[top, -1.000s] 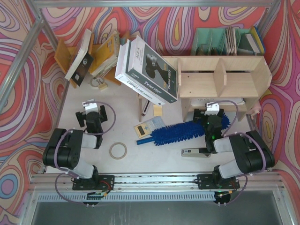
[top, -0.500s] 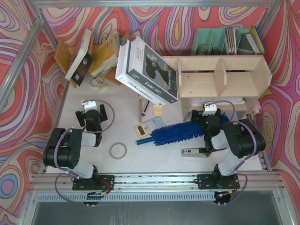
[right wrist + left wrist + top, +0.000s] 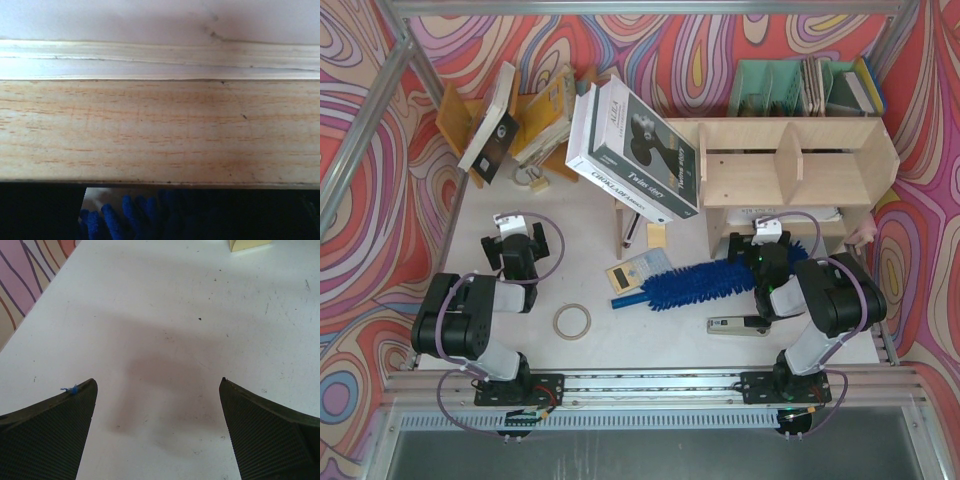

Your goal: Dust the bookshelf with a duster

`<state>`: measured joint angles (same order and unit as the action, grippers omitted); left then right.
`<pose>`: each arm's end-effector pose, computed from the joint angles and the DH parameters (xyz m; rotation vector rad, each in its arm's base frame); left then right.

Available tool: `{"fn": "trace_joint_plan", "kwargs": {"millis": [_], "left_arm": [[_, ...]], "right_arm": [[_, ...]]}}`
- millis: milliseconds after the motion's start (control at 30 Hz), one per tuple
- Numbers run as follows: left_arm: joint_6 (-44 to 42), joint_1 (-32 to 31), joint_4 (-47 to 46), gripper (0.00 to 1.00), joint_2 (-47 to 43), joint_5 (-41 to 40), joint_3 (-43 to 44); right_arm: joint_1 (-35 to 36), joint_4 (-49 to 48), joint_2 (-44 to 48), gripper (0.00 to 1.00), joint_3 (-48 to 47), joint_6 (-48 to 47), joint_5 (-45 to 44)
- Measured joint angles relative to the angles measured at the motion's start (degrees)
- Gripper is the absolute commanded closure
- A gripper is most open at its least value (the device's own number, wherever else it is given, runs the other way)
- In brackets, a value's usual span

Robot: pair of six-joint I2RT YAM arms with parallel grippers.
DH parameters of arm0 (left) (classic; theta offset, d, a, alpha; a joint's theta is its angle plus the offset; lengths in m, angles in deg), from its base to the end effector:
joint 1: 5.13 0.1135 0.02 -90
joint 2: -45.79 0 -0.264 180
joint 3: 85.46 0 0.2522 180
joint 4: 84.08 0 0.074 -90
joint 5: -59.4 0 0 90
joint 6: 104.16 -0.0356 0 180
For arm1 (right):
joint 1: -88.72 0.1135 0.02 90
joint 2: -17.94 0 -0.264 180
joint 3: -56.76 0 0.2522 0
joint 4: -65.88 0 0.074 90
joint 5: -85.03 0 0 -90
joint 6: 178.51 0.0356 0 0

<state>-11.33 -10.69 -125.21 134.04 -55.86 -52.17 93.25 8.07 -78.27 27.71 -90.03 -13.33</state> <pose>0.2601 -0.0101 0.1455 -0.2687 1.7781 0.2943 0.2538 0.0149 0.1258 0.0159 1.7330 -0.0878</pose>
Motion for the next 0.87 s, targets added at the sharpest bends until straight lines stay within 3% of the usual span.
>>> {"fn": "trace_joint_plan", "kwargs": {"millis": [867], "left_arm": [[0.0,0.0,0.0,0.02,0.0,0.0,0.0]], "right_arm": [[0.0,0.63,0.0,0.01,-0.11,0.04,0.04]]}}
